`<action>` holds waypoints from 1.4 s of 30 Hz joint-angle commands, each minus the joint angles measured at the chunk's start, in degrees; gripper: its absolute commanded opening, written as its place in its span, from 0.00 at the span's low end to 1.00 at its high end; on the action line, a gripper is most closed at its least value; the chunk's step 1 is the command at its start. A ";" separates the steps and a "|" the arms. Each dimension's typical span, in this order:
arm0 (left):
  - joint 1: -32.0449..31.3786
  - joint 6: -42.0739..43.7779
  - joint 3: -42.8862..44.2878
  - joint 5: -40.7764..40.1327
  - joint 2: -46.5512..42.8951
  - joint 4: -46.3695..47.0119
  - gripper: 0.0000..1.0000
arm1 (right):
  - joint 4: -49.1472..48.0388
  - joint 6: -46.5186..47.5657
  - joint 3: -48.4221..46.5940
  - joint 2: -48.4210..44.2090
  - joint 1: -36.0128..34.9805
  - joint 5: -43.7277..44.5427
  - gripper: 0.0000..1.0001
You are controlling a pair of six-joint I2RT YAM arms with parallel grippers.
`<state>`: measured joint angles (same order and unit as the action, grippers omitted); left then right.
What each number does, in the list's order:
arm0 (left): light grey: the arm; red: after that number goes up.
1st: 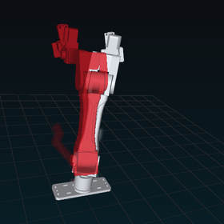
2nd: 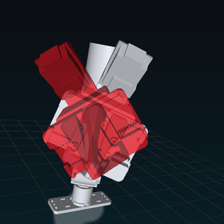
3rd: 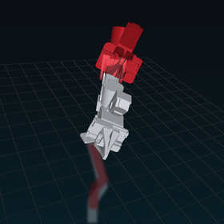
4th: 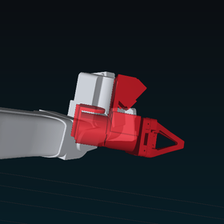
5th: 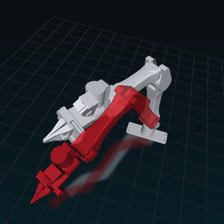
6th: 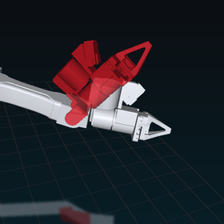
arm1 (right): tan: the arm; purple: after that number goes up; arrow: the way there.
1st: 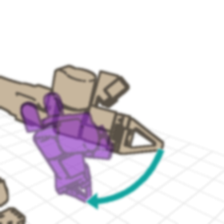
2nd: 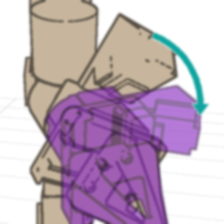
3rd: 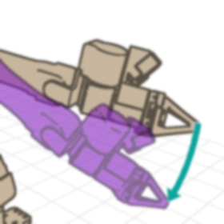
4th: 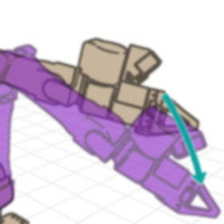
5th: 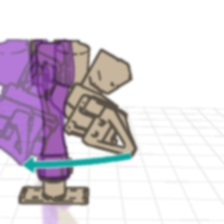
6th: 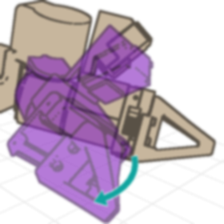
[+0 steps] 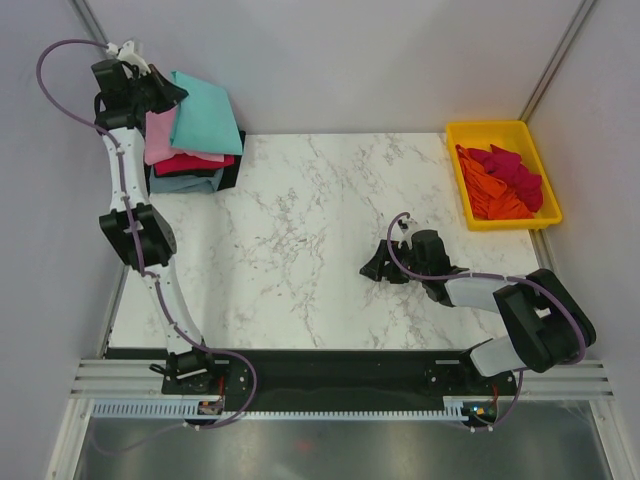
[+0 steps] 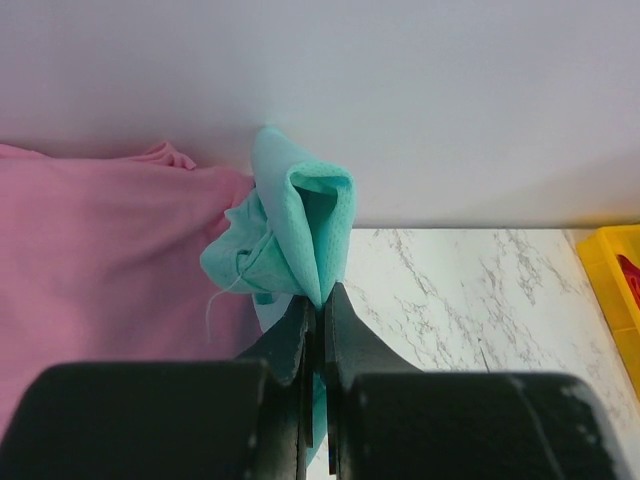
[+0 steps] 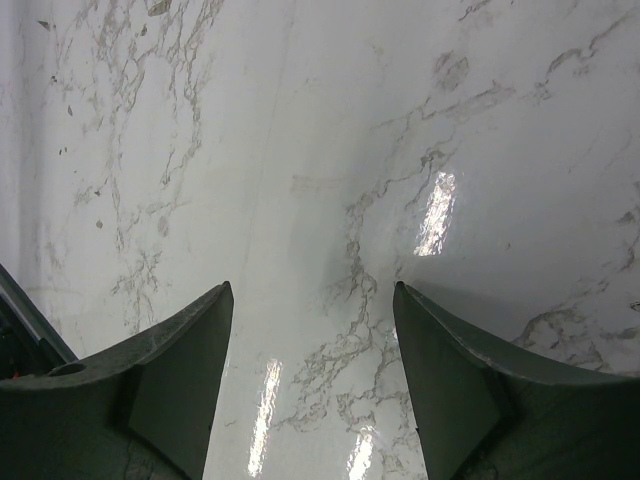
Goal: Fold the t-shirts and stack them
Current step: Neatly place the folded tshirt to the corner
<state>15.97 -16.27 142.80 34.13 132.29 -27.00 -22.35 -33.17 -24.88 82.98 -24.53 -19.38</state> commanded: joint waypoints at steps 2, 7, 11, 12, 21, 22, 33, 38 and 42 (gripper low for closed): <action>0.91 0.63 3.62 0.15 -1.07 4.33 0.02 | 3.01 1.35 0.80 1.66 -0.07 1.54 0.74; 1.52 1.42 3.71 -0.47 0.25 4.59 0.02 | 3.10 1.35 0.71 1.83 -0.07 1.53 0.74; 1.70 2.91 3.62 -1.87 1.48 5.64 0.02 | 3.10 1.26 0.63 1.92 0.01 1.53 0.74; 1.79 3.17 3.62 -2.31 1.83 6.08 0.02 | 3.10 1.26 0.63 2.01 -0.07 1.53 0.74; 3.37 3.53 3.71 -8.90 7.54 14.43 0.02 | 3.28 1.35 0.45 2.18 0.01 1.45 0.75; 3.63 3.44 3.80 -9.25 8.07 15.22 0.02 | 3.28 1.35 0.28 2.36 0.01 1.45 0.74; 5.92 4.41 4.15 -14.79 12.64 23.13 0.02 | 3.80 1.35 -0.69 3.33 0.01 1.36 0.75; 6.71 6.16 4.33 -16.54 14.22 24.37 0.02 | 4.15 1.44 -1.57 4.21 0.01 1.36 0.75; 7.67 6.17 4.33 -16.90 15.28 24.63 0.02 | 4.24 1.61 -1.92 4.47 0.01 1.36 0.75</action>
<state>22.11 -13.63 144.09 20.08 146.43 -6.96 -23.05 -33.15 -26.79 85.41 -24.53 -19.55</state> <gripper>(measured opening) 0.045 0.744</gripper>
